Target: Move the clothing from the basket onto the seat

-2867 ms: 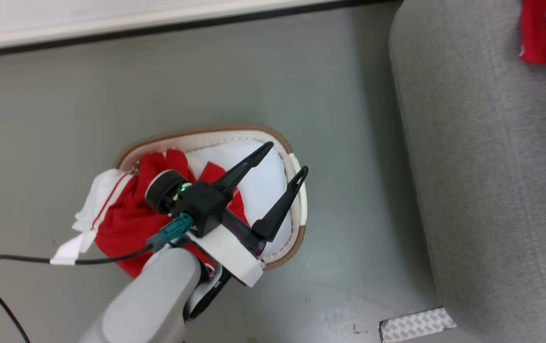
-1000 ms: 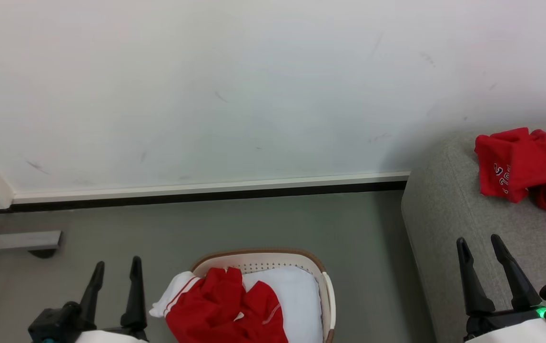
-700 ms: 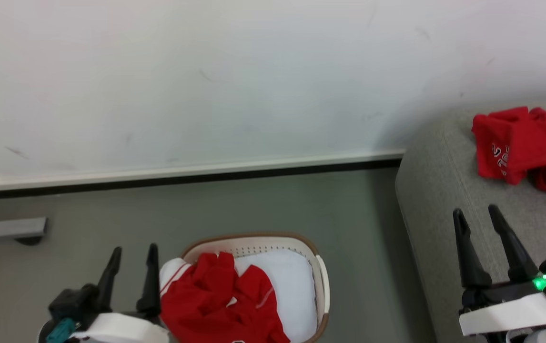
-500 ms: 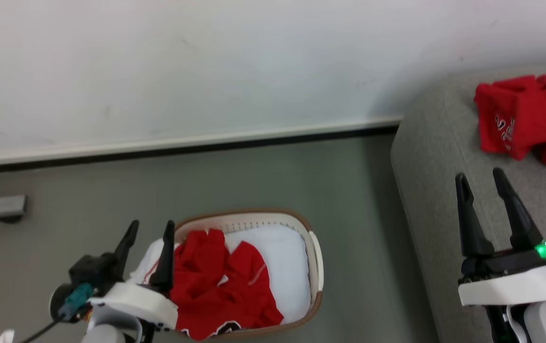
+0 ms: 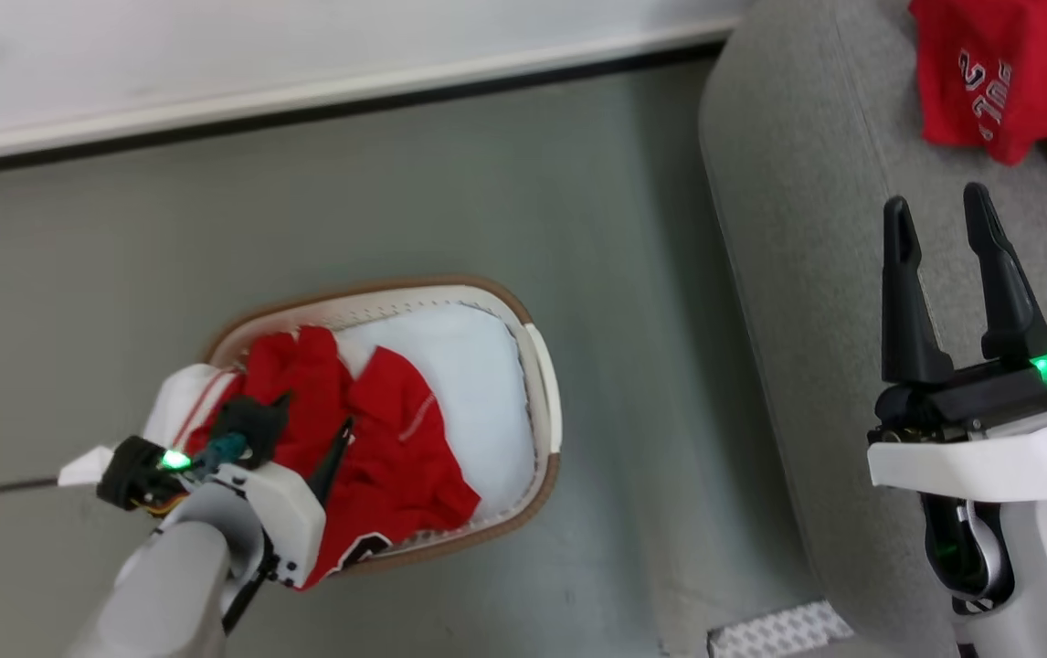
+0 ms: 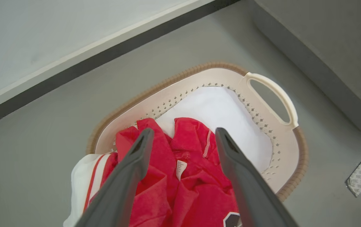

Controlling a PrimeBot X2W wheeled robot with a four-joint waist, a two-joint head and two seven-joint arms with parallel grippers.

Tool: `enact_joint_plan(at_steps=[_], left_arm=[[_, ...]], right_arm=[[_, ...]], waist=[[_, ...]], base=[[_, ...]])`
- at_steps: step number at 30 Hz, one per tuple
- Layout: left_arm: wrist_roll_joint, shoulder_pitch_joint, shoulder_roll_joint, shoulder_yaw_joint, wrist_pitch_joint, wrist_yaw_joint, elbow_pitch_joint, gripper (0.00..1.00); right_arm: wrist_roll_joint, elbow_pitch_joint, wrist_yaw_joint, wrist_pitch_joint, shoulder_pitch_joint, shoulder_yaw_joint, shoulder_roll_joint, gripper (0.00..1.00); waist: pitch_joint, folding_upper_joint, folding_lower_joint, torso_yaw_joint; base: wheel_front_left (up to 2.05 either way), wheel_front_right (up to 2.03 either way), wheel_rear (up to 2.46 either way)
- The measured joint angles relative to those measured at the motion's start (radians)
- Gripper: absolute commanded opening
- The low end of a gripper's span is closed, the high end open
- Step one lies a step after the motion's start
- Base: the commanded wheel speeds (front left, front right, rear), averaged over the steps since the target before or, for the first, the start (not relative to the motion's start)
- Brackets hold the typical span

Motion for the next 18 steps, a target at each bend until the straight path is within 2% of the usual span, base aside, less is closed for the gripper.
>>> enact_joint_plan(at_steps=[9,14,18], left_arm=[[-0.044,-0.148,0.067,-0.254,0.087,0.0,0.183,1.0],[-0.093,-0.189,0.092,-0.358,0.135,0.0,0.23,1.0],[-0.123,-0.232,0.134,-0.462,0.189,0.0,0.26,1.0]], right_arm=[[0.005,-0.013,0.0,0.0,-0.062,-0.001,0.032,1.0],[0.016,-0.018,0.0,0.0,-0.075,0.004,0.038,1.0],[0.049,-0.031,0.0,0.0,-0.081,0.011,0.04,1.0]], waist=[[0.148,0.0,-0.0001,-0.092],[0.208,0.0,-0.0001,-0.133],[0.262,0.0,-0.0001,-0.171]], base=[[0.0,0.0,0.0],[0.0,0.0,0.0],[0.0,0.0,0.0]])
